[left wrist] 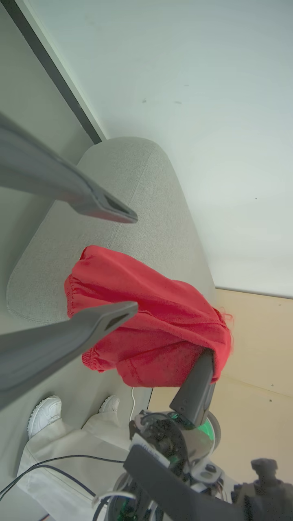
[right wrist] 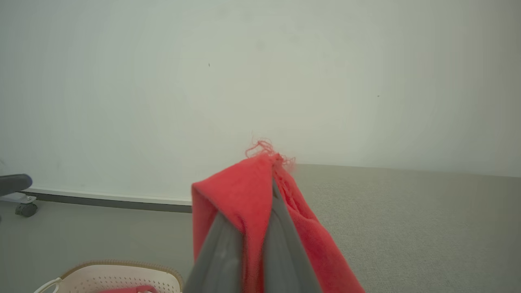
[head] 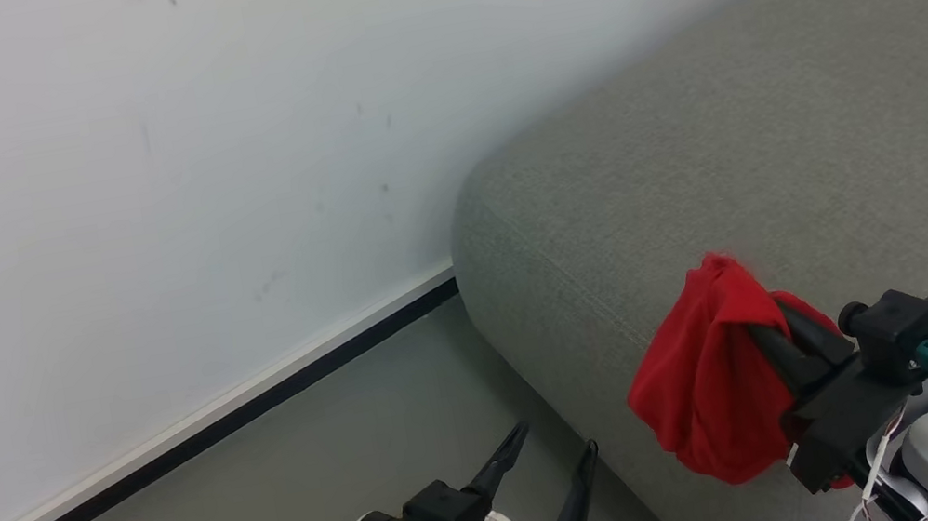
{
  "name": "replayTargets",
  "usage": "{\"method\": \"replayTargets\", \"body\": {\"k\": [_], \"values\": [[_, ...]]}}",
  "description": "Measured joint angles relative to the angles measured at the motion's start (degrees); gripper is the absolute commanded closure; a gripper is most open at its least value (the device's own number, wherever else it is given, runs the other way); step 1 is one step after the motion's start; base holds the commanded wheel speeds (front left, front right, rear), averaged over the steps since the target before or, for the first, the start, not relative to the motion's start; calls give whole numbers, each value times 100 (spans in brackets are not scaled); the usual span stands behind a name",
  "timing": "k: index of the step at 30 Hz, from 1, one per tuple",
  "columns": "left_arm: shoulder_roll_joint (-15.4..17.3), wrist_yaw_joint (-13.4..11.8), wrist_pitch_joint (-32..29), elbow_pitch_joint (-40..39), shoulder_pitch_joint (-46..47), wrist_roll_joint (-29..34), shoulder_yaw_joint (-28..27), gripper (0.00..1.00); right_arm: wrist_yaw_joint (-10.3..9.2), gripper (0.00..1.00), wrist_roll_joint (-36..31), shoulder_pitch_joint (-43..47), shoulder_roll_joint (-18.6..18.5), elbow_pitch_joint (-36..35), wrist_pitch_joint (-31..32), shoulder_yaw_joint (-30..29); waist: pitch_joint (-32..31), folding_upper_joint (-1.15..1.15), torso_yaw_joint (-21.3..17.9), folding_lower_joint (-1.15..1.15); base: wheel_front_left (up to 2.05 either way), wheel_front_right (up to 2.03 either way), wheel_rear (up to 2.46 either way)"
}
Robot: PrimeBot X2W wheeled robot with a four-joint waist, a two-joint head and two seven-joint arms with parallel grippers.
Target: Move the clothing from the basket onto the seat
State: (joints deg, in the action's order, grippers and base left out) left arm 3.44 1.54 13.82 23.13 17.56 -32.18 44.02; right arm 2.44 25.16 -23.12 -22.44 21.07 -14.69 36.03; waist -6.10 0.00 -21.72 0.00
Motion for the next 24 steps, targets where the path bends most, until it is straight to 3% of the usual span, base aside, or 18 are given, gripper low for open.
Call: {"method": "replayTargets", "body": {"k": [11, 24], "values": [[-15, -53, 9, -41, -10, 78, 151, 0, 8, 100, 99, -261, -167, -26, 36, -267, 346, 0, -603, 0, 0, 0, 0], [158, -227, -79, -519, 339, 263, 87, 0, 187, 100, 229, -2497, -197, 571, 286, -811, 1065, 0, -311, 1, 0, 0, 0]]}}
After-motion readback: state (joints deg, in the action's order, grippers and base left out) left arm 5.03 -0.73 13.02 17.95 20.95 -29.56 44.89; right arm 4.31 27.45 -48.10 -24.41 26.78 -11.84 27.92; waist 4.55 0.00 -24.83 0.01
